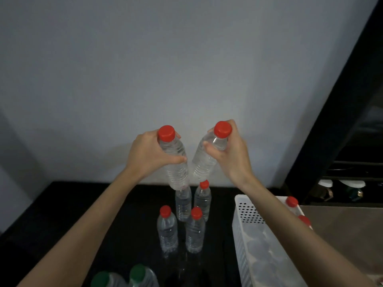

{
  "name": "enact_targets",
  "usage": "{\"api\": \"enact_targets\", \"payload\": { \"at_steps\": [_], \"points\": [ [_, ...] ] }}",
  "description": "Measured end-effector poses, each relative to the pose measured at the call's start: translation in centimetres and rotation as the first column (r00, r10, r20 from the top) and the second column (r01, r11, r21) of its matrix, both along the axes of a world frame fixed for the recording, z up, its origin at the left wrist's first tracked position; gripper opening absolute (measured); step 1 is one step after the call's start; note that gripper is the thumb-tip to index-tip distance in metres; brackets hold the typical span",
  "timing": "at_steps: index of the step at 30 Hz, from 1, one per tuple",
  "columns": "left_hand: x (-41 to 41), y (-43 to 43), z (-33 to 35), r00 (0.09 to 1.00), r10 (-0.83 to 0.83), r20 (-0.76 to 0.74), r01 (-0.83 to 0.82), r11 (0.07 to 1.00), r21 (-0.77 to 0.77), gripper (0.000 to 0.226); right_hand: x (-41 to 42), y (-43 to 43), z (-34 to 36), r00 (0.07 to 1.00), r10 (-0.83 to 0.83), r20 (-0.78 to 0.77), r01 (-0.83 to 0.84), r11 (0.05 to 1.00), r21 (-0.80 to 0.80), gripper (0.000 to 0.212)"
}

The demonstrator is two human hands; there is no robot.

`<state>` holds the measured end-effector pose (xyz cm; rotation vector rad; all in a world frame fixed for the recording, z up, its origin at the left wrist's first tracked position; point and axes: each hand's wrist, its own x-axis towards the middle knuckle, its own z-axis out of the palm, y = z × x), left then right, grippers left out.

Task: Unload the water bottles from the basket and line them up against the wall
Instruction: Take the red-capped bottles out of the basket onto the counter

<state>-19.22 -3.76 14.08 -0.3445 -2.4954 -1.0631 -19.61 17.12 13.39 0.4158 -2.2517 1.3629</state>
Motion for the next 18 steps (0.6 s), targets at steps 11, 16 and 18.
{"api": "enact_targets", "payload": {
  "at_steps": [11, 16, 18],
  "points": [
    [-0.4, -10.0, -6.5, 0.958, 0.214, 0.193, -0.209, 0.977, -0.046, 0.049, -5.3, -9.7, -6.3, 0.952, 0.231, 0.201, -0.236, 0.972, 0.001, 0.033],
    [-1.7, -11.2, -12.0, 0.909, 0.249, 0.334, -0.245, 0.968, -0.054, 0.056, -7.6, -11.8, -11.2, 0.888, 0.295, 0.354, -0.34, 0.938, 0.072, 0.033],
    [-2.2, -11.3, -13.9, 0.887, 0.261, 0.38, -0.245, 0.965, -0.092, 0.055, -8.3, -12.4, -13.0, 0.868, 0.299, 0.396, -0.361, 0.928, 0.09, 0.033]
  ]
}}
